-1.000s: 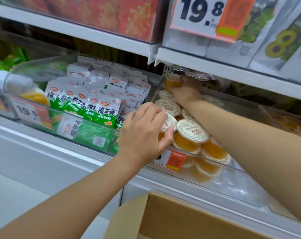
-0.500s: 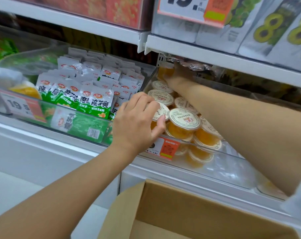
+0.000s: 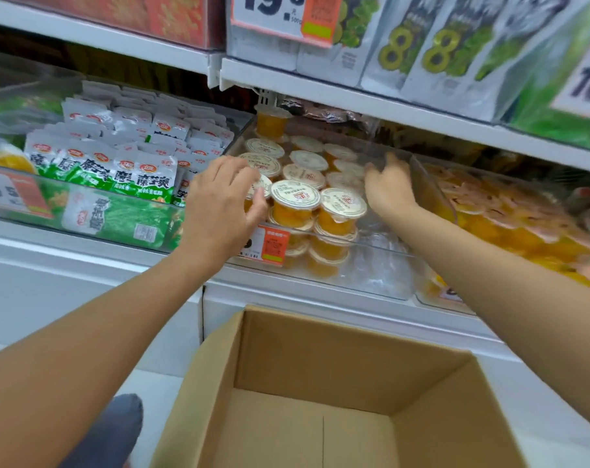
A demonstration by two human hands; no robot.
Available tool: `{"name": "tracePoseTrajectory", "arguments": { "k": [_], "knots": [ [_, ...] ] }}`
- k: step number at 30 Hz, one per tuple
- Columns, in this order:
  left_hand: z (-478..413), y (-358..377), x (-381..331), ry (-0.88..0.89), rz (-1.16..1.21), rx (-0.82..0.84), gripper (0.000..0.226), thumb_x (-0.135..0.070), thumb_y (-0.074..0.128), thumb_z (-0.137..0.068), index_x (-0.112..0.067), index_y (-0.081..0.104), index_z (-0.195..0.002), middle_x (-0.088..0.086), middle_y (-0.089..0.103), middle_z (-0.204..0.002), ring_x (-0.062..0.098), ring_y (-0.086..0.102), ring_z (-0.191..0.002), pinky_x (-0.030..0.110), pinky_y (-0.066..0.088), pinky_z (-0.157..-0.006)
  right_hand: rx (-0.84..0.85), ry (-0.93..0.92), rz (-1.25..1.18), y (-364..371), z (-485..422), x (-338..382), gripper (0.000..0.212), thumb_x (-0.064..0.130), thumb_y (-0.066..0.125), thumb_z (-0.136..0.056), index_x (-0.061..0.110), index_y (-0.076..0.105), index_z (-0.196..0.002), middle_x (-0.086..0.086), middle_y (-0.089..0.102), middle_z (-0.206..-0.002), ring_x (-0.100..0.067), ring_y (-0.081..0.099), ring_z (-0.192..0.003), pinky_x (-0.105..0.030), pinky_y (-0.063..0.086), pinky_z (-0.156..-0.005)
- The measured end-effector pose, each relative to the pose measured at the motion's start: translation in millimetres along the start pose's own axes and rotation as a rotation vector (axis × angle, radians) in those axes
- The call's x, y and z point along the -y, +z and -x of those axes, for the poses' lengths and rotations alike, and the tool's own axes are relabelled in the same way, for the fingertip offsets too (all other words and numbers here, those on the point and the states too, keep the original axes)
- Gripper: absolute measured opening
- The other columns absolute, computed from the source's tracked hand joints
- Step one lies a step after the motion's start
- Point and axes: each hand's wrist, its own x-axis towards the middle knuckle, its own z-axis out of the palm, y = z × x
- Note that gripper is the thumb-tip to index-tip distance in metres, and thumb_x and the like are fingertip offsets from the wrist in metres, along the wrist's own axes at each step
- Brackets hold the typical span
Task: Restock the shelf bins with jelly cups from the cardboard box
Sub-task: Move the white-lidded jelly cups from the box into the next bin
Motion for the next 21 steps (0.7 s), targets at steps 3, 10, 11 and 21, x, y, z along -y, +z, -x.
{"name": "tracePoseTrajectory", "arguments": {
  "k": [3,10,11,21],
  "knots": [
    [5.9,0.1,-7.4,-0.037,0.065,0.008,0.035,-0.027,0.038,-0.094,-0.011,0.065,-0.110,0.006,0.061,-0.116,0.026,0.056,-0.110,0.044,0.044,-0.088,0.146,0.339,-0.273,4.1,3.4,-3.0,0.051,0.037,0.031,-0.102,0.008,0.036,-0.143,-0.014,0.049,-0.137,-0.032,0.052,-0.120,-0.035,0.042,-0.101],
    [12.0,-2.0,-13.0,-0.074,0.023,0.038,0.036,-0.035,0.037,-0.097,-0.017,0.062,-0.114,0.002,0.057,-0.123,0.021,0.047,-0.123,0.046,0.033,-0.100,0.335,0.381,-0.470,21.7,12.8,17.2,0.066,0.056,0.045,-0.085,0.012,0.051,-0.134,-0.009,0.062,-0.126,-0.031,0.061,-0.110,-0.046,0.047,-0.101],
    [12.6,-2.0,-14.5,-0.079,0.016,0.028,0.035,-0.036,0.037,-0.096,-0.017,0.062,-0.113,0.002,0.057,-0.123,0.021,0.047,-0.123,0.046,0.031,-0.102,0.303,0.394,-0.502,24.6,3.1,7.5,0.065,0.055,0.047,-0.080,0.015,0.055,-0.130,-0.009,0.064,-0.123,-0.031,0.063,-0.105,-0.047,0.048,-0.098],
    [8.1,-0.4,-21.8,-0.100,-0.022,-0.009,0.038,-0.039,0.033,-0.098,-0.020,0.064,-0.110,-0.003,0.059,-0.121,0.017,0.046,-0.125,0.046,0.020,-0.112,0.309,0.446,-0.640,15.9,13.7,19.3,0.052,0.049,0.045,-0.089,0.015,0.057,-0.127,-0.006,0.065,-0.123,-0.027,0.063,-0.106,-0.045,0.048,-0.100]
  ]
}}
